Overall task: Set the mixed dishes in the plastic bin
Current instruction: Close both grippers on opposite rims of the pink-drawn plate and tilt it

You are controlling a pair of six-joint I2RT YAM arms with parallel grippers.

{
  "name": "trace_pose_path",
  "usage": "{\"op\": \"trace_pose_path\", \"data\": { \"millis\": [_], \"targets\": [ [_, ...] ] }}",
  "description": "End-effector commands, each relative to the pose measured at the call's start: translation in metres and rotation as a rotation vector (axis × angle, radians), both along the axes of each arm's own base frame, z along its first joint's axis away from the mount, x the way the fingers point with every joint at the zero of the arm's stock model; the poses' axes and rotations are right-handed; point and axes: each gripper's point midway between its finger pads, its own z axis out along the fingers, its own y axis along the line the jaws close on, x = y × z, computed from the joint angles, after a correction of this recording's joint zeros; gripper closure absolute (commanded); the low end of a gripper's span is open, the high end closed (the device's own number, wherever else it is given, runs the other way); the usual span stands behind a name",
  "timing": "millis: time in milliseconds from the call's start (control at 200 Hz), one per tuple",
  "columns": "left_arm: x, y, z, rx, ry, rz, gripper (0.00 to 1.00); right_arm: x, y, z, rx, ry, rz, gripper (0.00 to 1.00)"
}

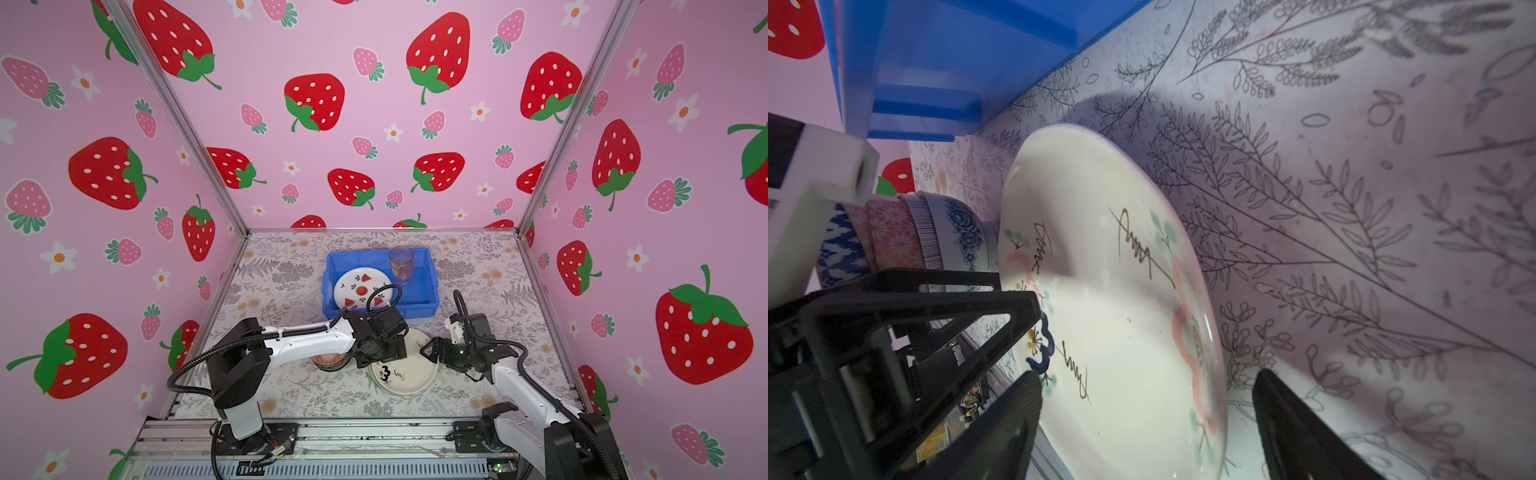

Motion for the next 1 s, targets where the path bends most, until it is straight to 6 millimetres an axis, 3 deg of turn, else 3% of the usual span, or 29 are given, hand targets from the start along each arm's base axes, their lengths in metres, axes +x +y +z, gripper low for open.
{"op": "trace_pose_path", "data": {
  "millis": [0, 725, 995],
  "targets": [
    [0.004, -0.012, 0.0, -0.035, 0.0, -0.01, 0.01, 0.001, -0.001, 0.001, 0.007, -0.015, 0.004, 0.19],
    [0.014, -0.059, 0.022, -0.234, -0.028, -0.056, 0.0, 0.009, -0.011, 0.004, -0.026, -0.031, -0.045, 0.33],
    [0.014, -0.063, 0.022, -0.252, -0.023, -0.063, 0.0, 0.015, -0.021, 0.008, -0.057, -0.057, -0.082, 0.36]
  ]
}}
